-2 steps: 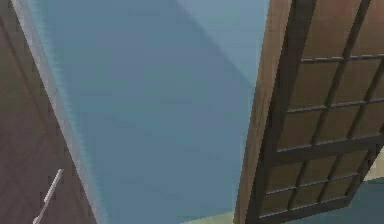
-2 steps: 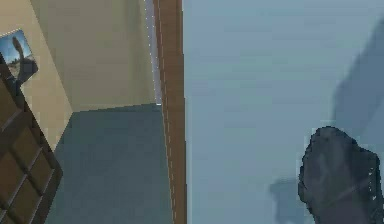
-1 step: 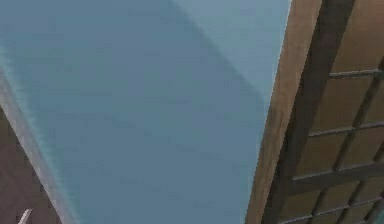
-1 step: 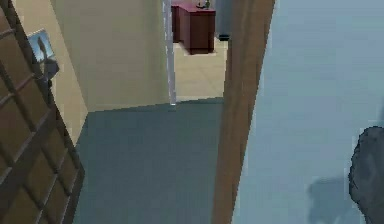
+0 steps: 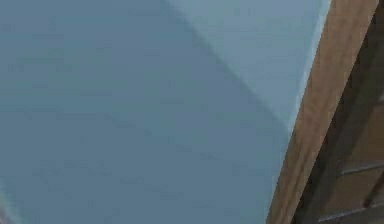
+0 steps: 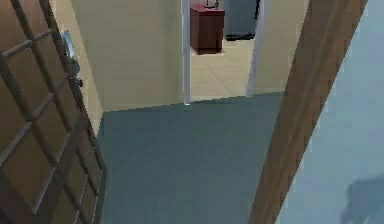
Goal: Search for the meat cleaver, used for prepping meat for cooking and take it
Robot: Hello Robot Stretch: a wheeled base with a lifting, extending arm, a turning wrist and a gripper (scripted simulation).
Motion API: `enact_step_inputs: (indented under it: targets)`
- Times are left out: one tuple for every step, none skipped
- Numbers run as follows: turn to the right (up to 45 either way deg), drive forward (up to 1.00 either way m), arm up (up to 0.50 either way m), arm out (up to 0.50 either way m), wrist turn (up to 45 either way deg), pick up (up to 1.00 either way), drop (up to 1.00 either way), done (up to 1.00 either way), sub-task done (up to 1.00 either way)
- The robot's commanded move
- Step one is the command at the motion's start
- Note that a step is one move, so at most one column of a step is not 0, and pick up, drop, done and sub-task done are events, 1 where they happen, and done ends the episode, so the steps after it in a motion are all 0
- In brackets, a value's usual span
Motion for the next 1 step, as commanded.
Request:
enact_step_inputs:
  targets:
    - [45.0,0.00,0.00,0.00,0.0,0.00,0.00,0.00,0.00]
